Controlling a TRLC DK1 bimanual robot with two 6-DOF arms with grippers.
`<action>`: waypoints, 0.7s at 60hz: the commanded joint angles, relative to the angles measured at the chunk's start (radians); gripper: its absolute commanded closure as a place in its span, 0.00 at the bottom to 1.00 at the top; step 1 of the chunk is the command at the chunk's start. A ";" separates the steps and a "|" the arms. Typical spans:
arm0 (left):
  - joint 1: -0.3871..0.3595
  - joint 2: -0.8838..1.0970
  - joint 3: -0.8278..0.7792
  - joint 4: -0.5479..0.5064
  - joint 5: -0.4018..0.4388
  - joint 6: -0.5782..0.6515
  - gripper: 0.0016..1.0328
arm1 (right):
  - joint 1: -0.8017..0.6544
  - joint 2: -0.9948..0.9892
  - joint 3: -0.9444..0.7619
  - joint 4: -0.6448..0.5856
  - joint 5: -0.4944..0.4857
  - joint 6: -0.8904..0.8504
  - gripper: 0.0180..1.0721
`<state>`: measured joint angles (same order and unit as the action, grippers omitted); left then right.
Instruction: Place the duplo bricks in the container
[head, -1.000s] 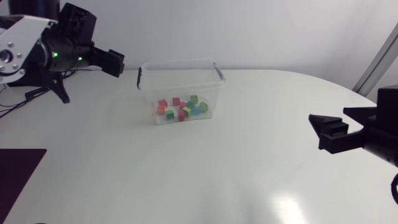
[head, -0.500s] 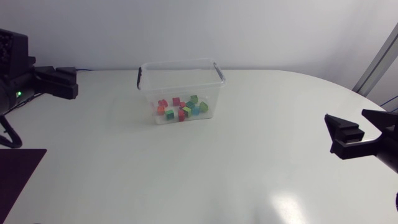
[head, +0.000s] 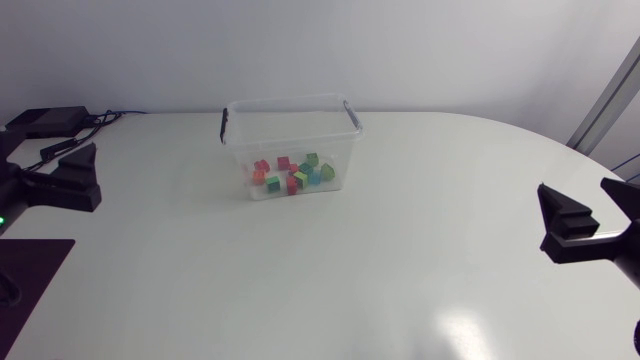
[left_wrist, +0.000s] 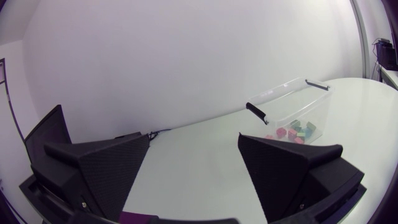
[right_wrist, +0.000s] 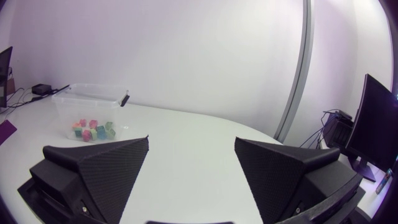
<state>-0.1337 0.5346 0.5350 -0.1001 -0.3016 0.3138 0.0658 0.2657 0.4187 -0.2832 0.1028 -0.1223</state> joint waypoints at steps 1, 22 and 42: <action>0.009 -0.046 -0.062 0.011 -0.004 -0.014 0.04 | -0.018 -0.025 -0.047 0.024 0.006 -0.021 0.05; 0.054 -0.223 -0.233 0.043 0.106 -0.122 0.04 | -0.035 -0.112 -0.181 0.118 -0.034 0.031 0.05; 0.098 -0.393 -0.398 0.074 0.213 -0.227 0.04 | -0.052 -0.196 -0.311 0.208 -0.071 0.081 0.05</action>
<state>-0.0498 0.1772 0.1852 -0.0444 -0.1085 0.1364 0.0238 0.0906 0.1509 -0.1062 0.0433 -0.0731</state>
